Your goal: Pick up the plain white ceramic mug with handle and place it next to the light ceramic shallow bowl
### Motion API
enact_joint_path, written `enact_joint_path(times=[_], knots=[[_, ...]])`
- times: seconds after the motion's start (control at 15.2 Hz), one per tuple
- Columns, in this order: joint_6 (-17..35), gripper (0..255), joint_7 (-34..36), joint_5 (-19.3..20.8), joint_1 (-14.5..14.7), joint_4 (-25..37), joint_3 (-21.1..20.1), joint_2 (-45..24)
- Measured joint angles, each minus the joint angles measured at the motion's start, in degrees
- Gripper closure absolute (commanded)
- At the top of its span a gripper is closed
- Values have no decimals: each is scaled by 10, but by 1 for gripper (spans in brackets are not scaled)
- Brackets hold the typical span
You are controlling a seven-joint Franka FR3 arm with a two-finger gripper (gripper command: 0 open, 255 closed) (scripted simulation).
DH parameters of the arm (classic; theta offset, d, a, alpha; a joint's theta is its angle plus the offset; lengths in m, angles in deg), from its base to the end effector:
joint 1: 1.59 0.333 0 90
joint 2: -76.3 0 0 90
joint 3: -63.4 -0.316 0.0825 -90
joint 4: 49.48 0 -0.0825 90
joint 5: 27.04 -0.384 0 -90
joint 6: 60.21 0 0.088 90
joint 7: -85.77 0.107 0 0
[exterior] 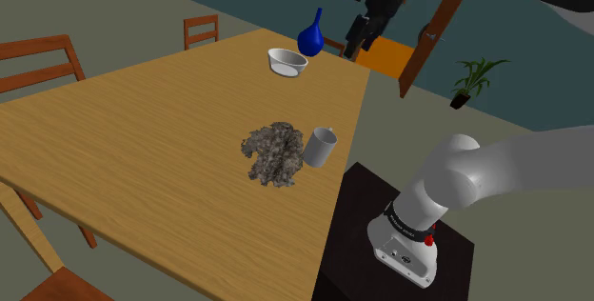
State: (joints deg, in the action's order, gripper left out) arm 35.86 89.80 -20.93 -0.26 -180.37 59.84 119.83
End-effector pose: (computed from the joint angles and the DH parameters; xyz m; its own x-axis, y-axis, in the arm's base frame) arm 0.3245 0.0244 0.6270 0.9871 0.0155 0.1593 -0.0067 -0.9904 0.1379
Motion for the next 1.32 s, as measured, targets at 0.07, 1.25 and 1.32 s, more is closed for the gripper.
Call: enact_joint_path(times=[0.07, 1.25, 1.32], knots=[[0, 0, 0, 0, 0, 0, 0, 0], [319, 0, 154, -123, 62, -367, -78, 100], [333, 0, 158, -127, 64, -374, -82, 96]])
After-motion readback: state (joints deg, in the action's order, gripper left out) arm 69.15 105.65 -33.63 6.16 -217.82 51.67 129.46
